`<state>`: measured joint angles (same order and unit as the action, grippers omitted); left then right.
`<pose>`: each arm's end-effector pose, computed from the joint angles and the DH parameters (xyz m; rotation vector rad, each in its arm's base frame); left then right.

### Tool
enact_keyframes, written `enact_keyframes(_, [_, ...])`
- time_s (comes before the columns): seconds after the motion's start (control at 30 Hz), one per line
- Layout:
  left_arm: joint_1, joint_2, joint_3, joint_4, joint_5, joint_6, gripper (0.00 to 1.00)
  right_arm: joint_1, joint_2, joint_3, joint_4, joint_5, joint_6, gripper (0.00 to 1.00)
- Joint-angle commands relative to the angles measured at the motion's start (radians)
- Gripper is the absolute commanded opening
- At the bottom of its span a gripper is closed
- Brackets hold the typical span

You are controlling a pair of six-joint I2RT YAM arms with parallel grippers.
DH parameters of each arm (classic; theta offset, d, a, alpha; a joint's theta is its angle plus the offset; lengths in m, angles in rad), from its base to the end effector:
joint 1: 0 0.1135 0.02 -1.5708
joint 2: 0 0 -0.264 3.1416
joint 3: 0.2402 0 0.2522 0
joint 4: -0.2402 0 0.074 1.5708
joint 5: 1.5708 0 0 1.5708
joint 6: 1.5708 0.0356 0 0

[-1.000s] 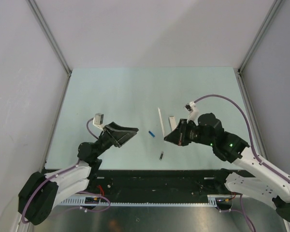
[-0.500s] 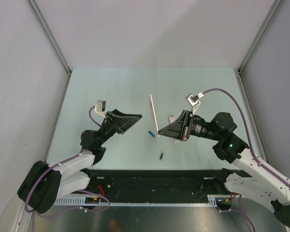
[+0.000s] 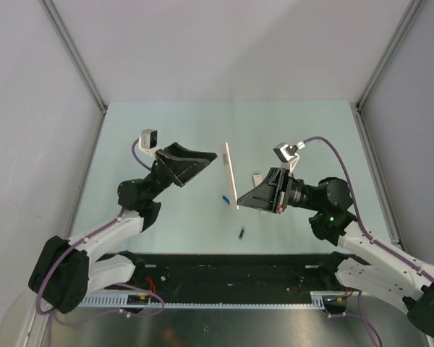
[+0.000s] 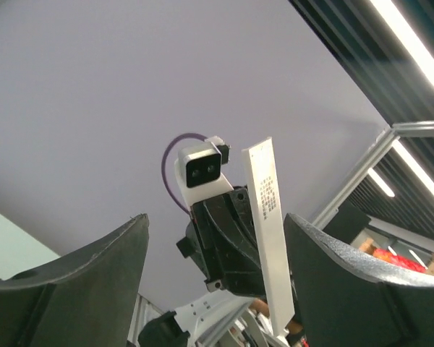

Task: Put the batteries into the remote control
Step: Place the battery cover on the remote control.

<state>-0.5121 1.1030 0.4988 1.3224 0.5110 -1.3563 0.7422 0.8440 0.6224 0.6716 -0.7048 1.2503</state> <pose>0.1795 -0.1209 0.3285 0.1143 1.1408 -1.9141 0.1228 0.1439 0.3595 -0.4230 1.4931 2.0587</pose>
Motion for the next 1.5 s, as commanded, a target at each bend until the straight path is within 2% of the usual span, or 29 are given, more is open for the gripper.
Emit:
enact_keyframes(0.0, [-0.022, 0.029, 0.079, 0.359, 0.06, -0.027, 0.79, -0.001, 0.026, -0.019, 0.221, -0.028, 0.093, 0.0])
enact_keyframes(0.17, [-0.042, 0.067, 0.122, 0.359, 0.072, -0.041, 0.76, -0.003, 0.05, -0.021, 0.286, -0.042, 0.12, 0.0])
enact_keyframes(0.67, [-0.111, 0.07, 0.176, 0.359, 0.063, -0.023, 0.66, -0.003, 0.052, -0.052, 0.278, -0.044, 0.112, 0.0])
enact_keyframes(0.9, [-0.126, 0.072, 0.184, 0.359, 0.064, -0.018, 0.51, -0.004, 0.056, -0.052, 0.287, -0.044, 0.115, 0.0])
enact_keyframes(1.47, [-0.141, 0.074, 0.198, 0.359, 0.067, -0.015, 0.29, -0.004, 0.076, -0.052, 0.306, -0.059, 0.127, 0.0])
